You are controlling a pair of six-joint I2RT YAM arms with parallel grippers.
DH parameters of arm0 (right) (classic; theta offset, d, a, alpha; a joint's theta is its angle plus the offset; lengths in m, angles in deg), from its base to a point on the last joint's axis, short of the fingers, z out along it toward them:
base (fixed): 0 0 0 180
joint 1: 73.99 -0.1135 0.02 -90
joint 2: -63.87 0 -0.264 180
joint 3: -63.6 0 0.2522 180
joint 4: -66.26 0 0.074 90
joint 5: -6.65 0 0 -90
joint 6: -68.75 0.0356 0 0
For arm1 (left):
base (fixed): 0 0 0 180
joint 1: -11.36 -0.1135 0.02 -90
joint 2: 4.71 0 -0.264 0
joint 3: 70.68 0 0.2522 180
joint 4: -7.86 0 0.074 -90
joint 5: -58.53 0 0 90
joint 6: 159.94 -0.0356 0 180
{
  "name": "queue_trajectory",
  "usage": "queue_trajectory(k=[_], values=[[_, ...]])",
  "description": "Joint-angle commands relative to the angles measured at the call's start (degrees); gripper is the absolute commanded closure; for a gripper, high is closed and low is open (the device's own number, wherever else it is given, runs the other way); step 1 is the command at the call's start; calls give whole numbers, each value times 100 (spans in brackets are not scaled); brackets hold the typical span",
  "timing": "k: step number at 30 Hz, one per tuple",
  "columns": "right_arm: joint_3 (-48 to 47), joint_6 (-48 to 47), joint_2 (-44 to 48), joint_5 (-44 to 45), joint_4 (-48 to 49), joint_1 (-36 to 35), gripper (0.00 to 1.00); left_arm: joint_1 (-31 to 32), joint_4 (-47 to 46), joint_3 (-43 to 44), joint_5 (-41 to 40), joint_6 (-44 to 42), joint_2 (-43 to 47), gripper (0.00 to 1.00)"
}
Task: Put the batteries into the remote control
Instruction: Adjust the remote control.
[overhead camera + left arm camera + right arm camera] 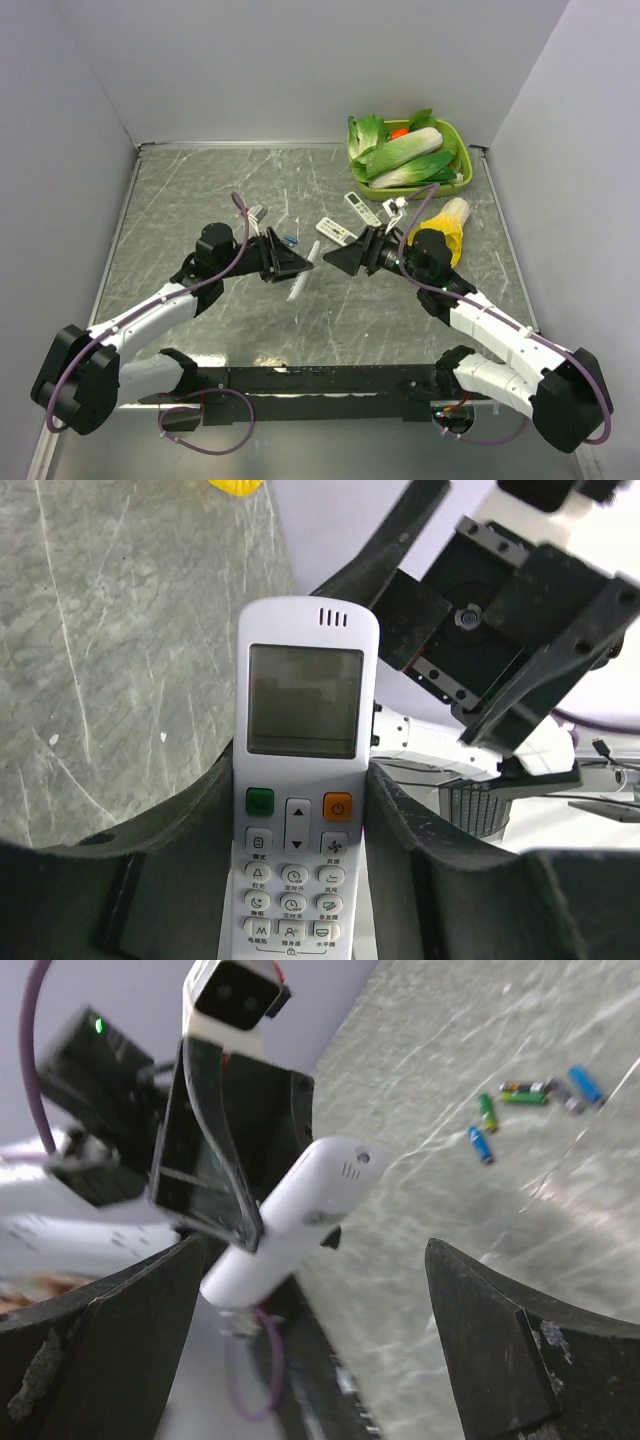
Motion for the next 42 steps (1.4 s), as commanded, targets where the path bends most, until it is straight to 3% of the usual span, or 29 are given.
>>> queue_trajectory(k=[1, 7, 15, 21, 27, 30, 31, 34, 36, 37, 38, 41, 42], values=[[192, 1855, -193, 361, 774, -88, 0, 124, -502, 202, 157, -133, -61, 99], [517, 2699, -395, 800, 1380, -282, 0, 212, -897, 176, 157, 122, -167, 99], [703, 3420, -1019, 546, 2653, -387, 0, 300, -1547, 9, 174, 474, -290, 99], [712, 3772, -1511, 423, 3384, -484, 5, 362, -1513, -17, 166, 509, -308, 99], [817, 3939, -1565, 484, 3745, -493, 29, 362, -1276, 9, 69, 360, -255, 98], [844, 3922, -1468, 572, 3693, -501, 49, 362, -1004, 9, -45, 211, -203, 95], [844, 3939, -1441, 616, 3666, -493, 60, 362, -916, 0, -80, 123, -176, 93], [870, 3939, -1310, 704, 3552, -493, 83, 362, -495, 35, -326, -141, -1, 75], [879, 3948, -1187, 774, 3360, -493, 95, 353, 6, 88, -642, -447, 218, 51], [887, 3957, -1143, 809, 3271, -493, 99, 370, 190, 149, -773, -562, 324, 41], [905, 3983, -1090, 914, 3184, -493, 100, 362, 418, 185, -940, -685, 438, 24], [949, 4071, -862, 1142, 2736, -501, 100, 396, 1149, 273, -1739, -1151, 1018, 1], [958, 4106, -739, 1222, 2560, -501, 100, 423, 1437, 273, -2263, -1387, 1341, 1]])
